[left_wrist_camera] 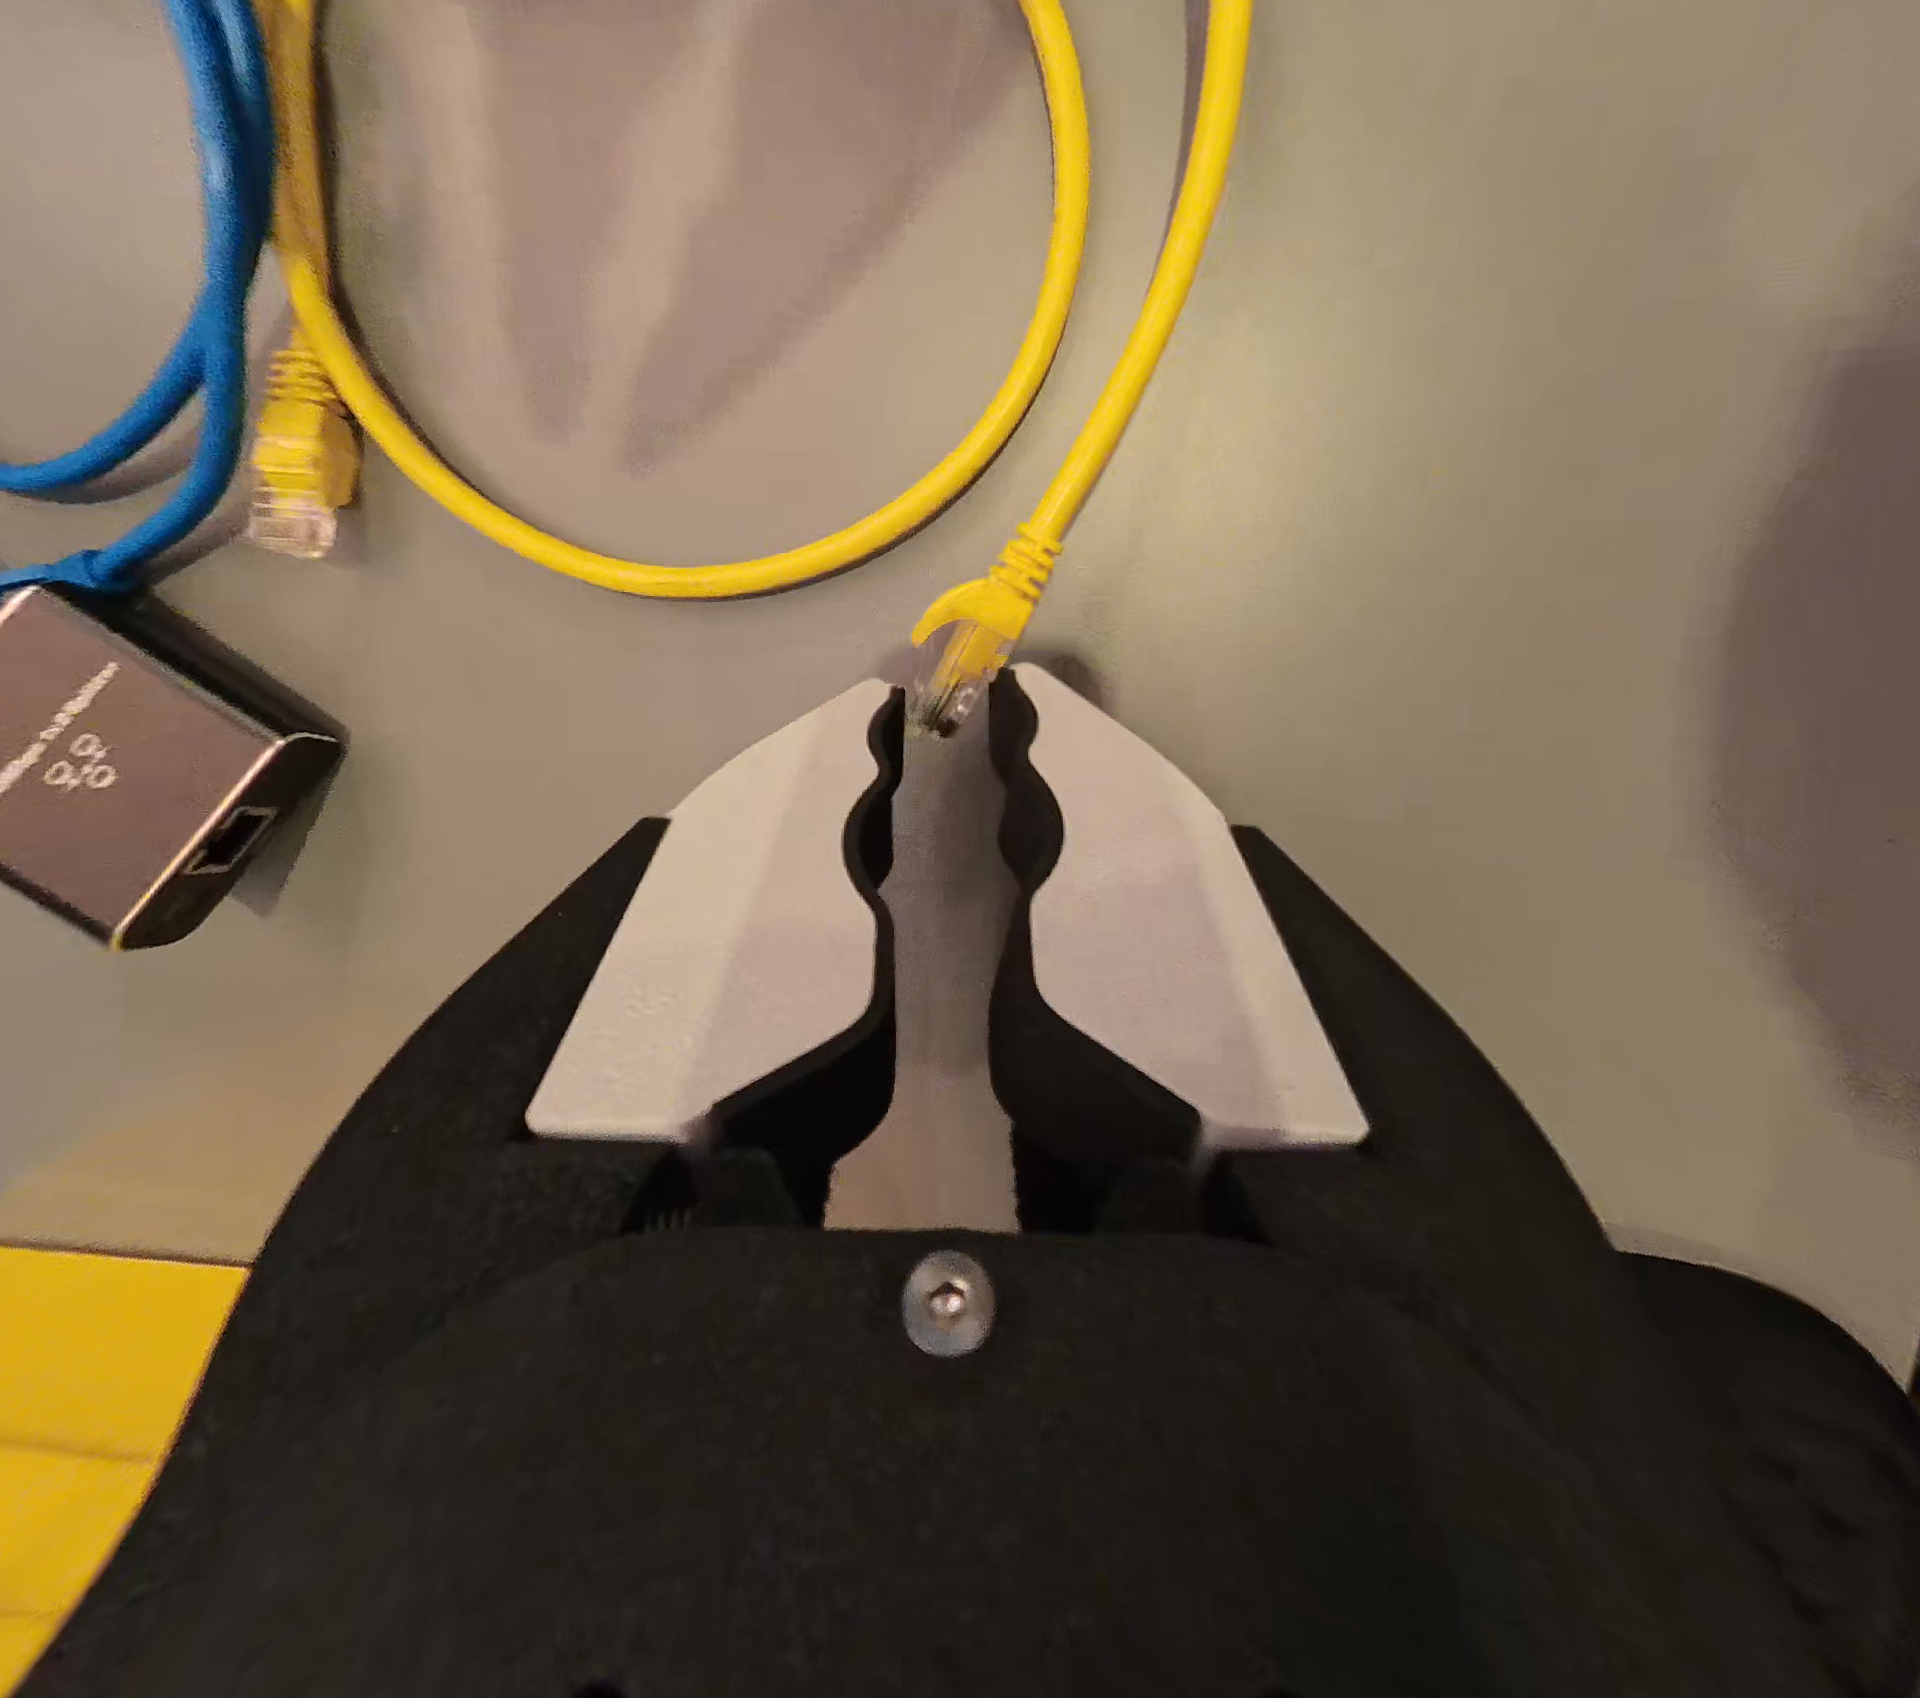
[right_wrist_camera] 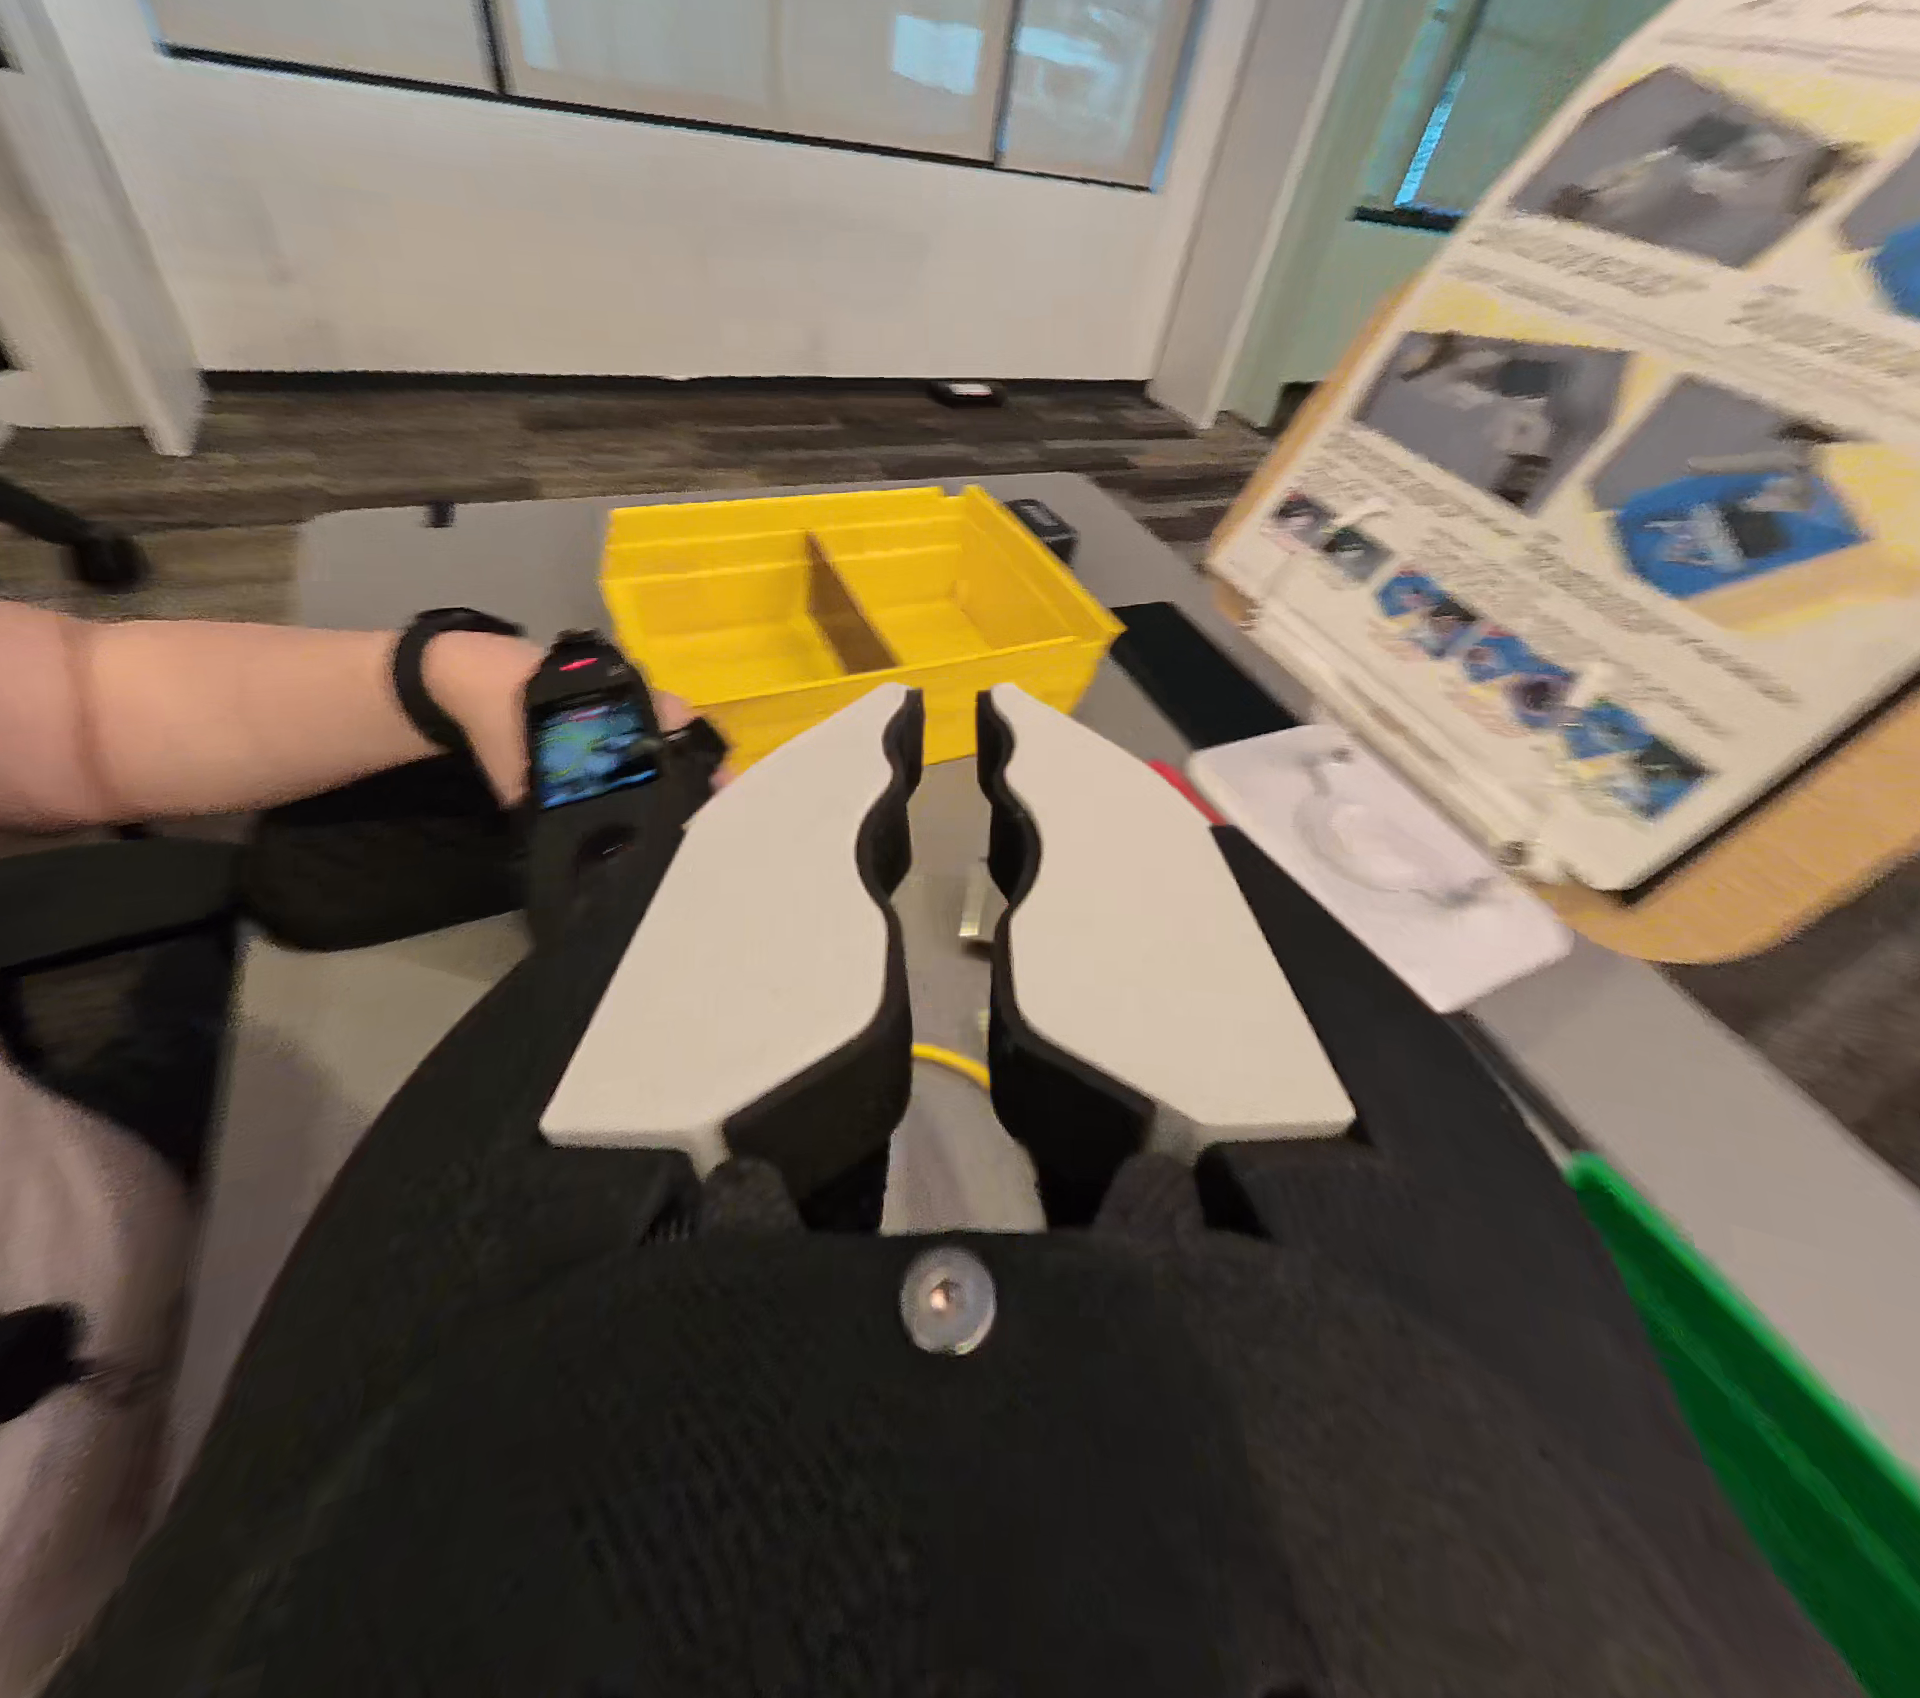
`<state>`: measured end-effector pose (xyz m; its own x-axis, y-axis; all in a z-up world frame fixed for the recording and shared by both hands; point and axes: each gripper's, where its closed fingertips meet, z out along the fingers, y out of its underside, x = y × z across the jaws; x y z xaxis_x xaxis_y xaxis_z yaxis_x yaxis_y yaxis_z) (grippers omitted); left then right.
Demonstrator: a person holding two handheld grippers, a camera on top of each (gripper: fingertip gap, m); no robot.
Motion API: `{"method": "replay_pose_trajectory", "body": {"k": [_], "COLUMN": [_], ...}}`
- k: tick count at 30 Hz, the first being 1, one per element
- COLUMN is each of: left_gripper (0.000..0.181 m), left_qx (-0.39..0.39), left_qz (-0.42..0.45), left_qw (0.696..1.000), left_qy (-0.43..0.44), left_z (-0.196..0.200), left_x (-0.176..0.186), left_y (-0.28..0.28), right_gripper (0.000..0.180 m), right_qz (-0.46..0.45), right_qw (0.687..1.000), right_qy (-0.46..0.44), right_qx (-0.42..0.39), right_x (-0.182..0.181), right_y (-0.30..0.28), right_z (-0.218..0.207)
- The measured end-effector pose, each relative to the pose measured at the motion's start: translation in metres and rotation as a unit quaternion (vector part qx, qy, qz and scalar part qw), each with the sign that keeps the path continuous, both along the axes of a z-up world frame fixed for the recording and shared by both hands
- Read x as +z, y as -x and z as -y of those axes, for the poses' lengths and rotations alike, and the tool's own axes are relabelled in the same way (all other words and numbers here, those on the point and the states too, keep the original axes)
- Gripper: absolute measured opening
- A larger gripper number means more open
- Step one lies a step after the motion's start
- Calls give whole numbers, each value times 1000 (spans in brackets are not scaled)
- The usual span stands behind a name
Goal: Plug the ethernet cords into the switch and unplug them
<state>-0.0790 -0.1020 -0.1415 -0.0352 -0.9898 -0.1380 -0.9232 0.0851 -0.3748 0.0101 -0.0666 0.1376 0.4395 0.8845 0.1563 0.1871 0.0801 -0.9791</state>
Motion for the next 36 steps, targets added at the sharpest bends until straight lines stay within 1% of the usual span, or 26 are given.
{"method": "replay_pose_trajectory", "body": {"k": [1, 3, 4, 5, 6, 8, 9, 10, 11, 12, 13, 15, 16, 20, 22, 24, 26, 30, 33, 35, 36], "left_gripper": [15, 14, 14, 14, 14, 13, 13, 13, 11, 10, 10, 10, 10, 9, 9, 9, 9, 9, 9, 9, 9], "left_qx": [5, 13, 16, 22, 25, 23, 20, 18, 16, 12, 11, 6, 3, 15, 7, 4, -4, -31, -36, -45, -48], "left_qz": [15, 48, 61, 73, 81, 97, 103, 109, 116, 122, 128, 135, 132, 118, 128, 123, 119, 107, 108, 110, 109], "left_qw": [1000, 999, 998, 997, 996, 995, 994, 994, 993, 992, 991, 990, 990, 990, 989, 989, 988, 986, 986, 985, 985], "left_qy": [-2, 0, 2, 1, 4, -1, -5, -10, -18, -21, -26, -33, -38, -82, -69, -77, -94, -124, -119, -123, -125], "left_z": [-1, -1, -1, -3, -3, -3, -3, -3, -3, -1, 0, 3, 4, -3, 4, 5, 5, 5, 8, 11, 12], "left_x": [6, 19, 24, 30, 35, 45, 49, 53, 58, 63, 67, 72, 71, 69, 71, 70, 69, 66, 64, 62, 62], "left_y": [-1, -4, -4, -5, -5, -6, -7, -8, -9, -10, -10, -10, -9, -3, -3, -1, -2, 0, 2, 3, 3], "right_gripper": [10, 10, 8, 9, 10, 12, 13, 14, 16, 19, 20, 24, 26, 22, 22, 21, 10, 11, 22, 18, 13], "right_qz": [-7, -50, -76, -101, -119, -173, -215, -265, -310, -340, -355, -342, -343, -380, -381, -387, -389, -396, -399, -407, -406], "right_qw": [1000, 993, 986, 975, 962, 925, 902, 878, 858, 851, 855, 872, 871, 833, 820, 815, 811, 799, 794, 785, 782], "right_qy": [15, 57, 97, 154, 215, 329, 371, 397, 409, 399, 378, 342, 340, 395, 421, 427, 433, 452, 458, 467, 473], "right_qx": [22, 86, 114, 124, 119, 77, 57, 35, 14, 10, -14, -75, -86, -70, -72, -66, -57, -33, -11, -10, -11], "right_x": [-12, -48, -71, -98, -129, -184, -201, -210, -212, -203, -197, -197, -196, -193, -201, -203, -204, -207, -204, -206, -208], "right_y": [10, 31, 41, 50, 58, 71, 74, 74, 73, 70, 66, 59, 59, 66, 71, 75, 76, 79, 82, 81, 81], "right_z": [16, 60, 82, 100, 112, 119, 117, 110, 101, 95, 86, 68, 61, 45, 43, 44, 45, 47, 52, 50, 49]}}
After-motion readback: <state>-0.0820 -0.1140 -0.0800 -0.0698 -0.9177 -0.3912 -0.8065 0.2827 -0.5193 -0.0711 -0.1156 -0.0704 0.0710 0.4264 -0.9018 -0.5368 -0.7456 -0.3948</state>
